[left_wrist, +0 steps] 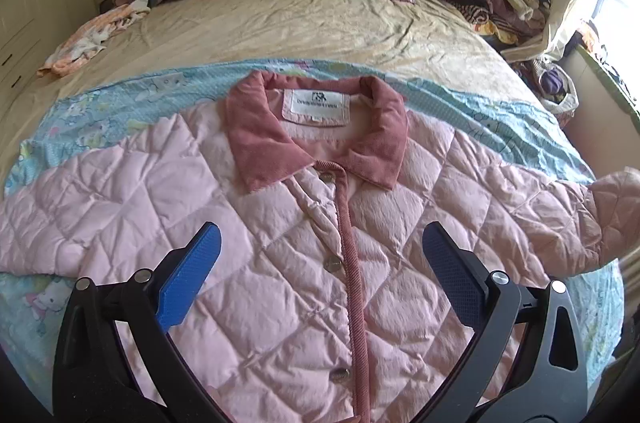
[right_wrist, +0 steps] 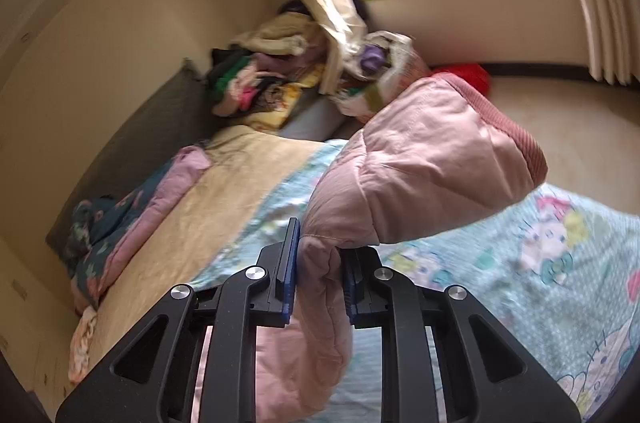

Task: Fold large clothes
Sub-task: 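Lift the sleeve with the right gripper and carry it across the jacket front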

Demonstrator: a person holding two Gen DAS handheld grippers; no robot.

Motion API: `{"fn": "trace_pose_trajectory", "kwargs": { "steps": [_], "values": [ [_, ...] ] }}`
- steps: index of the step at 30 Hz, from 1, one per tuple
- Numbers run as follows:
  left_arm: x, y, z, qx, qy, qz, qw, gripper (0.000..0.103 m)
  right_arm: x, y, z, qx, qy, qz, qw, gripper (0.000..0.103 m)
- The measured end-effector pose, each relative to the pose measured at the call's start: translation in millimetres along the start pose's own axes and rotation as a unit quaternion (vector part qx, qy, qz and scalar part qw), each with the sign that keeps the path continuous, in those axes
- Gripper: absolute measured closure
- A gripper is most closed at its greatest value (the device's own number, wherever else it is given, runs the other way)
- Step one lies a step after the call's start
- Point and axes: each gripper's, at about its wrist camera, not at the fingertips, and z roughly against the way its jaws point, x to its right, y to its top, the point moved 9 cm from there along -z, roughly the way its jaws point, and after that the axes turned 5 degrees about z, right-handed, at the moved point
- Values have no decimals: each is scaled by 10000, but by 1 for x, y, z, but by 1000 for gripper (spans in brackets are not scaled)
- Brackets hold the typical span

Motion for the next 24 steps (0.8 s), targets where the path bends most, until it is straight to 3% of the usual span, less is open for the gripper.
{"fn": "trace_pose_trajectory", "kwargs": {
  "steps": [11, 14, 24],
  "values": [
    [-29, 21, 41, 253, -118, 126, 9995, 8, -123, 19, 43, 168, 898, 1024, 9905, 86],
    [-42, 24, 48, 280, -134, 219, 9993, 8, -161, 16, 51, 208, 1131, 1280, 9851, 86],
    [-73, 33, 63, 362, -261, 403, 9982, 8, -236, -4, 55, 122, 1513, 1777, 9723, 86]
  ]
}}
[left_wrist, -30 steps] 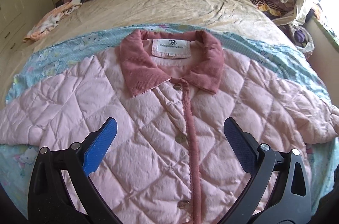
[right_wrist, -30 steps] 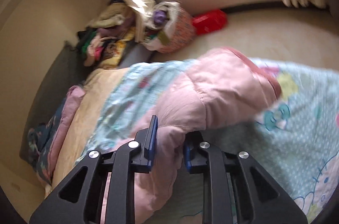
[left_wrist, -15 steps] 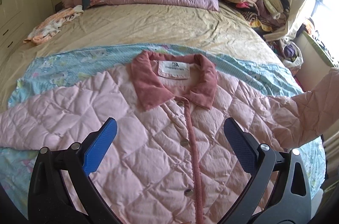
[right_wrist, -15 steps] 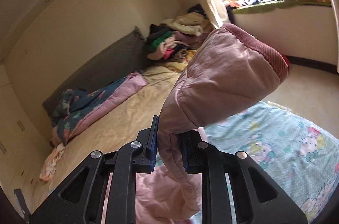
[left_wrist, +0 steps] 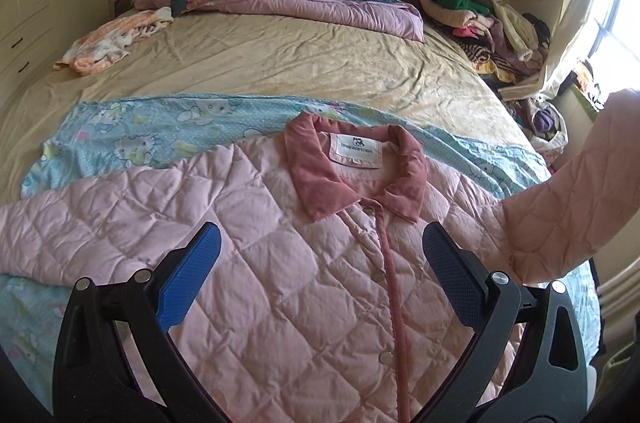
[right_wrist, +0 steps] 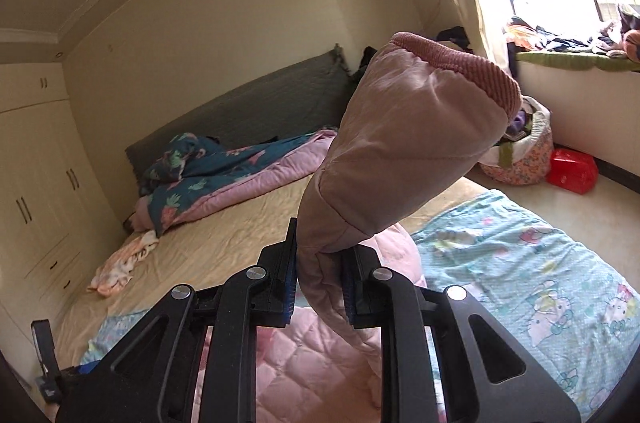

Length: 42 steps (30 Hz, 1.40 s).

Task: Fold large clothes
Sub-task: 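Lift the sleeve with the right gripper and carry it across the jacket front, then lower the sleeve onto the jacket front and open the right gripper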

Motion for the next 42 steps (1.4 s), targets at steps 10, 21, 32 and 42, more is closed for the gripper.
{"fn": "trace_pose_trajectory", "kwargs": {
  "steps": [10, 21, 32, 42],
  "values": [
    [-36, 9, 6, 31, -110, 329, 9994, 8, -63, -12, -18, -130, 288, 319, 9990, 86],
    [-71, 11, 5, 20, -123, 625, 9980, 8, -126, -35, -44, -324, 647, 626, 9954, 86],
    [-104, 5, -5, -104, -254, 1102, 9935, 8, -190, -90, -75, -745, 1021, 970, 9872, 86],
    [-120, -1, -13, -172, -552, 1450, 9877, 8, -250, -163, -107, -1334, 1260, 1298, 9744, 86]
  ]
}}
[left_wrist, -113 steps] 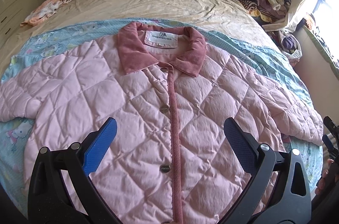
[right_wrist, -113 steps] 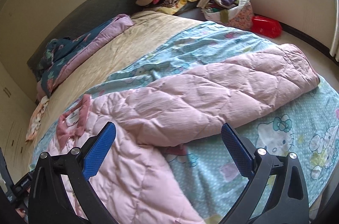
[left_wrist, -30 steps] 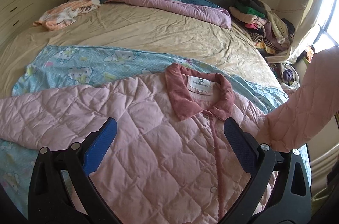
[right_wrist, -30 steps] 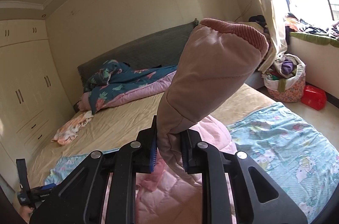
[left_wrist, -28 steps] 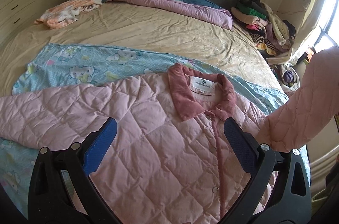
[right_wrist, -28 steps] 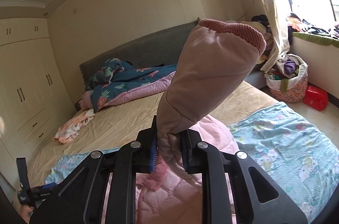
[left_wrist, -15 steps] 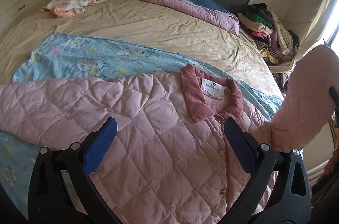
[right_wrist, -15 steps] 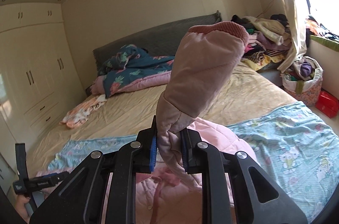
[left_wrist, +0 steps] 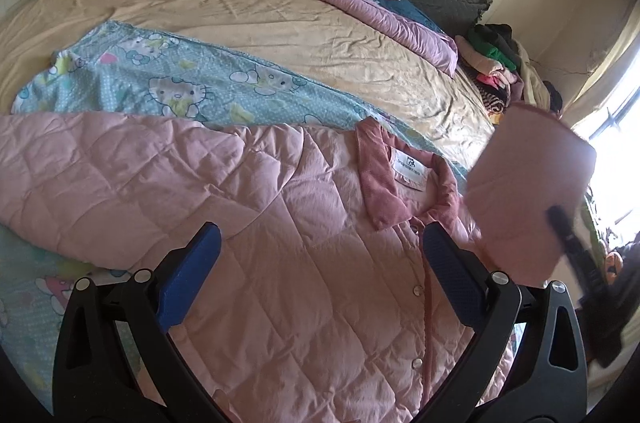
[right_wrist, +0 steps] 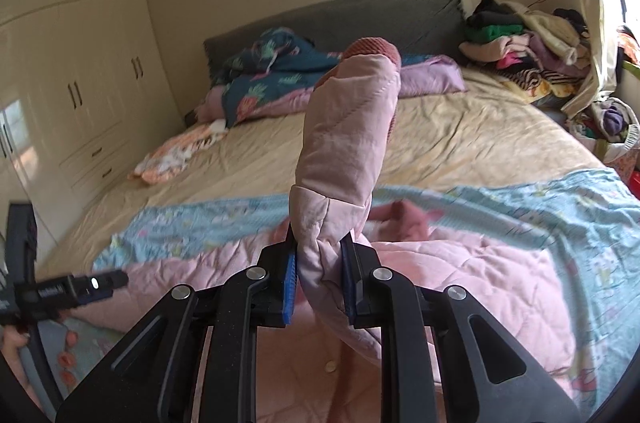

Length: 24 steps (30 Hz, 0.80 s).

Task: Fold large clothes
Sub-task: 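Lower the sleeve onto the jacket front and open the right gripper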

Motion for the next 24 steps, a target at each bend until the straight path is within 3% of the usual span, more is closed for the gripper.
{"fn": "trace_pose_trajectory", "kwargs": {
  "steps": [7, 13, 16, 18, 20, 24],
  "values": [
    [-3, -8, -11, -147, -238, 167, 9995, 8, -42, -59, -44, -741, 175, 339, 9965, 85],
    [0, -18, -23, -276, -377, 228, 9986, 8, -77, -108, -65, -1307, 443, 611, 9885, 77],
    [3, -23, -28, -364, -516, 347, 9974, 8, -87, -125, -71, -1615, 687, 582, 9827, 62],
    [2, -25, -30, -364, -426, 327, 9979, 8, -91, -132, -70, -1821, 1034, 380, 9771, 38],
    [2, -29, -34, -424, -386, 313, 9979, 8, -95, -134, -62, -1875, 1263, 301, 9737, 33],
    [0, -40, -50, -617, -305, 309, 9972, 8, -81, -130, -39, -1807, 1328, 255, 9742, 30]
  ]
}}
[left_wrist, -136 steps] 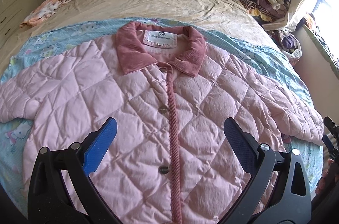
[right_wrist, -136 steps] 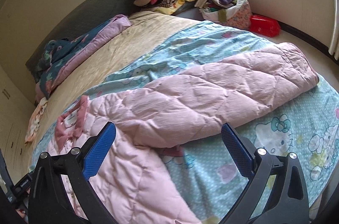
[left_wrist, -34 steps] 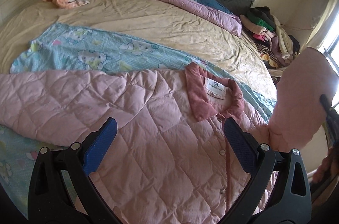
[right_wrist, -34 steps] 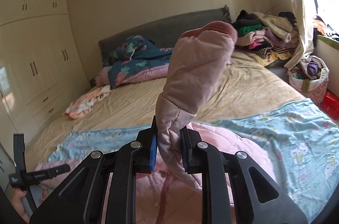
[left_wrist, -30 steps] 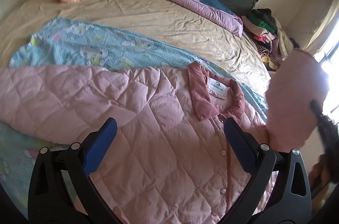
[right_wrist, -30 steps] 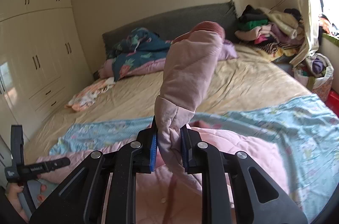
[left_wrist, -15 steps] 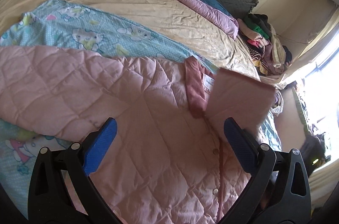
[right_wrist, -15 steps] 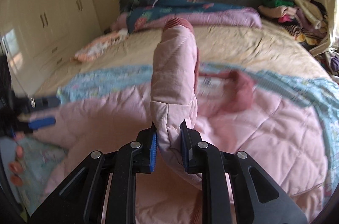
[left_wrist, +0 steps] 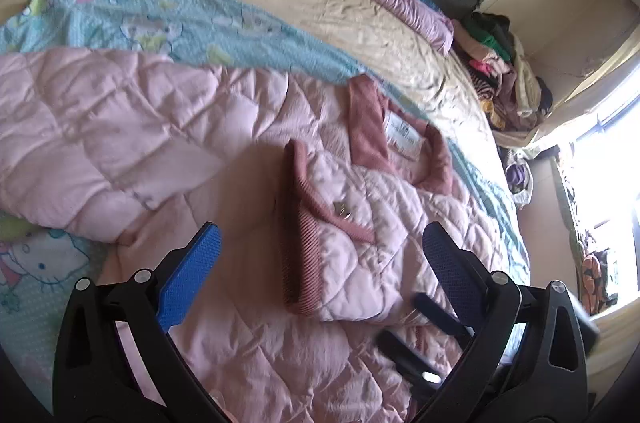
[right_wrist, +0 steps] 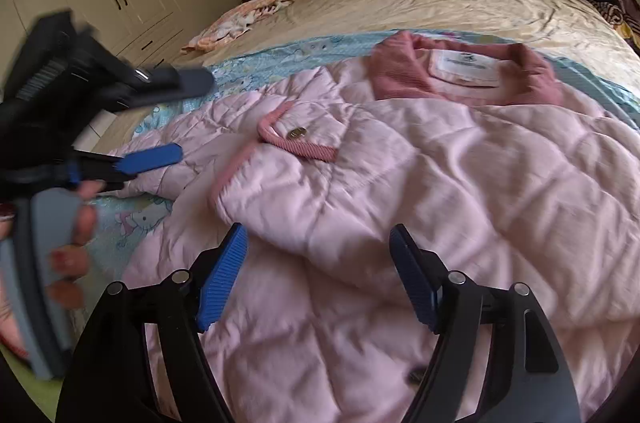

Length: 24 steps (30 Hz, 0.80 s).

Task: Fold large clothes
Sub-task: 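Lower the sleeve onto the jacket front and open the right gripper, then grasp the folded sleeve's trimmed cuff with the left gripper, straighten it, release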

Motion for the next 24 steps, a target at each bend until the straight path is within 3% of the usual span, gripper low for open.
{"fn": "trace_pose_trajectory", "kwargs": {
  "steps": [7, 9, 11, 12, 13, 15, 18, 21, 24],
  "values": [
    [-9, -21, -43, -430, 42, 283, 9987, 8, 82, -8, 60, 236, -779, -462, 9956, 30],
    [-8, -26, -50, -428, 211, 166, 9987, 15, 108, -12, 78, 313, -1014, -623, 9924, 30],
    [-2, -30, -52, -307, 555, -214, 9978, 40, 131, -15, 87, 313, -1236, -769, 9888, 30],
    [4, -32, -53, -307, 549, -350, 9974, 62, 144, -15, 94, 362, -1301, -896, 9868, 30],
    [7, -33, -53, -234, 688, -548, 9958, 78, 153, -15, 100, 399, -1357, -985, 9850, 30],
    [13, -29, -47, -19, 821, -888, 9927, 89, 167, -14, 108, 439, -1433, -1065, 9830, 30],
    [19, -17, -26, 262, 676, -1047, 9919, 92, 179, -12, 112, 466, -1518, -1093, 9812, 29],
    [16, -8, -13, 479, 809, -1258, 9876, 92, 184, -13, 106, 358, -1486, -1138, 9817, 28],
    [3, -12, -23, 269, 955, -1252, 9872, 92, 187, -17, 86, 76, -1379, -1193, 9832, 27]
  ]
}}
